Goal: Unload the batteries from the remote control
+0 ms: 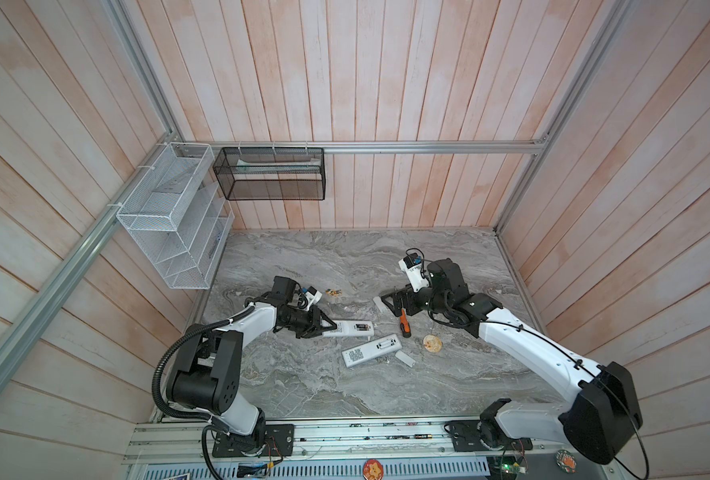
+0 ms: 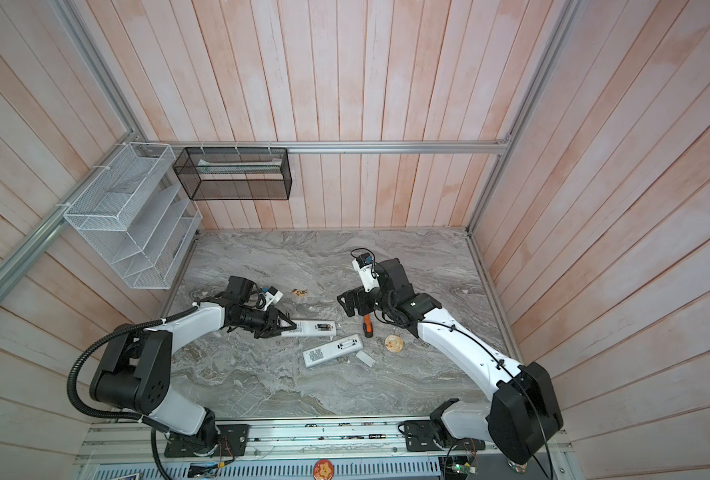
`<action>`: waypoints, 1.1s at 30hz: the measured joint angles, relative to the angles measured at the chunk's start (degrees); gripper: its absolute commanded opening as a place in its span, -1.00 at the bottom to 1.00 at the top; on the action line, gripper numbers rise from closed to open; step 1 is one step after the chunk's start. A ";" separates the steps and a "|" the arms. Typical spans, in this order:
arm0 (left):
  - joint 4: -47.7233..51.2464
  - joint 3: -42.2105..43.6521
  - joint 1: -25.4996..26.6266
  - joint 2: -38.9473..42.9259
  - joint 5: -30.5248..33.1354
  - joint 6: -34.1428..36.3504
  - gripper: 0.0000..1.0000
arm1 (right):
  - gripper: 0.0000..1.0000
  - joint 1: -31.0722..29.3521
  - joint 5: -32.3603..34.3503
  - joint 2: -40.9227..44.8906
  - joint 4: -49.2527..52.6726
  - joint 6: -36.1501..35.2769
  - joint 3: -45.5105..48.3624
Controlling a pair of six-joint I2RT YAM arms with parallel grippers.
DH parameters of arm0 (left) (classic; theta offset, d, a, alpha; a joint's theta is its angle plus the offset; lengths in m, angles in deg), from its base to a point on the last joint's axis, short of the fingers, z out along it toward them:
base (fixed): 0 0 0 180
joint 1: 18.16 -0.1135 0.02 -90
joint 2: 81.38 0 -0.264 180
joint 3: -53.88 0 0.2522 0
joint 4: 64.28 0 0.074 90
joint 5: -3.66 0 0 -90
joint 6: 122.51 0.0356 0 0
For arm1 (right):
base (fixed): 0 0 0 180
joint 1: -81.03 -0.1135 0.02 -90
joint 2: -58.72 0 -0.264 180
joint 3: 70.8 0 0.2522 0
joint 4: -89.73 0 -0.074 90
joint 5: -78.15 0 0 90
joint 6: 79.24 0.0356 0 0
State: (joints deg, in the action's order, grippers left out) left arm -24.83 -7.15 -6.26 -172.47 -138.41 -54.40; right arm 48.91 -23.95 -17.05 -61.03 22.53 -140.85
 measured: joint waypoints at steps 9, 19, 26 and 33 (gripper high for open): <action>0.61 2.60 -0.02 -0.07 4.83 -0.26 0.22 | 0.93 7.17 1.01 -7.93 11.82 5.16 -3.45; 1.99 2.62 -0.66 0.68 9.22 0.28 1.00 | 0.57 6.75 3.52 -14.01 15.06 6.05 -1.97; 5.18 1.42 -0.76 7.58 12.55 0.22 1.00 | 0.37 4.37 3.56 -18.10 14.16 6.43 -1.73; 2.82 0.35 -0.76 18.14 12.22 -1.97 1.00 | 0.12 3.23 4.79 -20.98 13.62 6.69 -1.57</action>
State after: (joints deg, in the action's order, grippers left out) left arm -22.01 -6.80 -7.02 -154.33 -126.19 -56.37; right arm 52.14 -19.17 -38.03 -47.41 29.22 -142.43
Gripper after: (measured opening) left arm 0.999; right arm 0.597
